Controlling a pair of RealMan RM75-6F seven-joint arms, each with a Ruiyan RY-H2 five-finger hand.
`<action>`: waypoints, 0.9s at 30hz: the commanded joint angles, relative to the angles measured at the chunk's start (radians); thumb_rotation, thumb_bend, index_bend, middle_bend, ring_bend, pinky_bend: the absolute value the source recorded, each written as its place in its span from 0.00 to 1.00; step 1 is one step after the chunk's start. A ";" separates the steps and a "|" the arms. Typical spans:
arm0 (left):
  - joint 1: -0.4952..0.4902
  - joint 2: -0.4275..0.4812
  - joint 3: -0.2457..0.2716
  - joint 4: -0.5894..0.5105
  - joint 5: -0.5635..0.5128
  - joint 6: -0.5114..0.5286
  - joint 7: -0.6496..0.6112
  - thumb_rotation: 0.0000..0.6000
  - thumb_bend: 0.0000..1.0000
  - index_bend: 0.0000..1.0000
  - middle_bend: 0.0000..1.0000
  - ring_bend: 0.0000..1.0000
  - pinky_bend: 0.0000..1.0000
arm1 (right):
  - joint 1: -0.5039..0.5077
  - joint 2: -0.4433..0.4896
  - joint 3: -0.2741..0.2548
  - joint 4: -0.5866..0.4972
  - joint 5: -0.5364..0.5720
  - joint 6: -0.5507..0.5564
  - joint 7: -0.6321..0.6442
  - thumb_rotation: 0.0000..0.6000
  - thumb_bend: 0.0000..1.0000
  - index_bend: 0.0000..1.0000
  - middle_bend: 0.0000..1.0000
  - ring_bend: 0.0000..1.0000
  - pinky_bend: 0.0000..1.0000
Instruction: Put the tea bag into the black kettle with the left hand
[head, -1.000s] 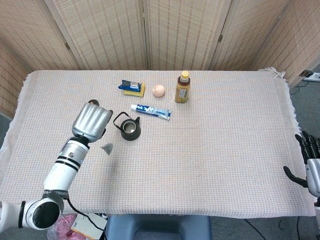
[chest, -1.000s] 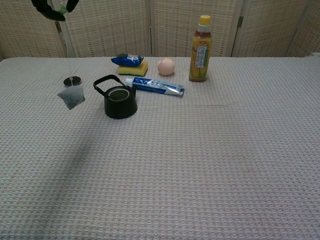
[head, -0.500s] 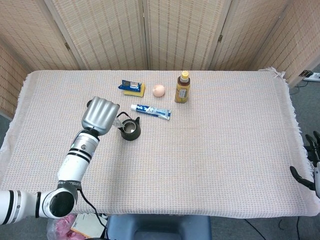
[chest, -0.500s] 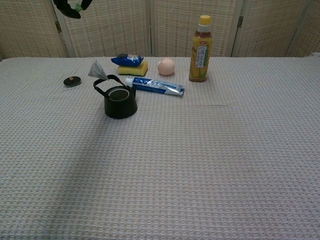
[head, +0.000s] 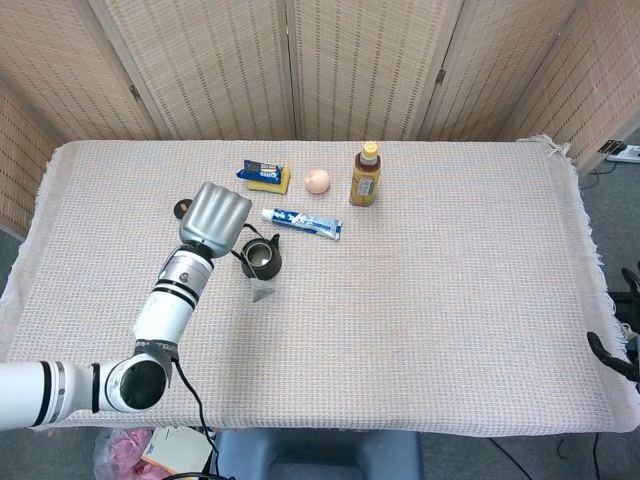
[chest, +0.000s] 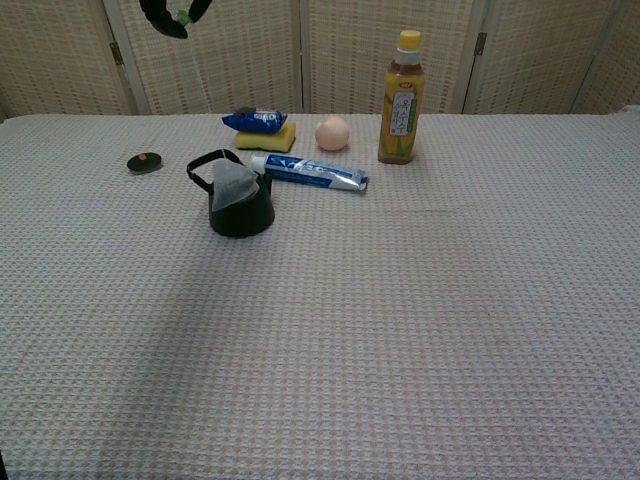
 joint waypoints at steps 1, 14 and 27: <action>-0.008 -0.007 0.008 0.015 -0.007 -0.015 -0.003 1.00 0.36 0.55 1.00 1.00 1.00 | -0.003 0.001 0.004 0.000 0.006 0.002 0.006 1.00 0.18 0.00 0.00 0.00 0.00; -0.021 -0.058 0.047 0.140 0.014 -0.123 -0.062 1.00 0.36 0.54 1.00 1.00 1.00 | -0.001 0.004 0.019 0.005 0.027 -0.008 0.017 1.00 0.18 0.00 0.00 0.00 0.00; -0.036 -0.078 0.081 0.204 0.028 -0.175 -0.109 1.00 0.36 0.54 1.00 1.00 1.00 | 0.003 0.001 0.023 0.006 0.034 -0.017 0.006 1.00 0.18 0.00 0.00 0.00 0.00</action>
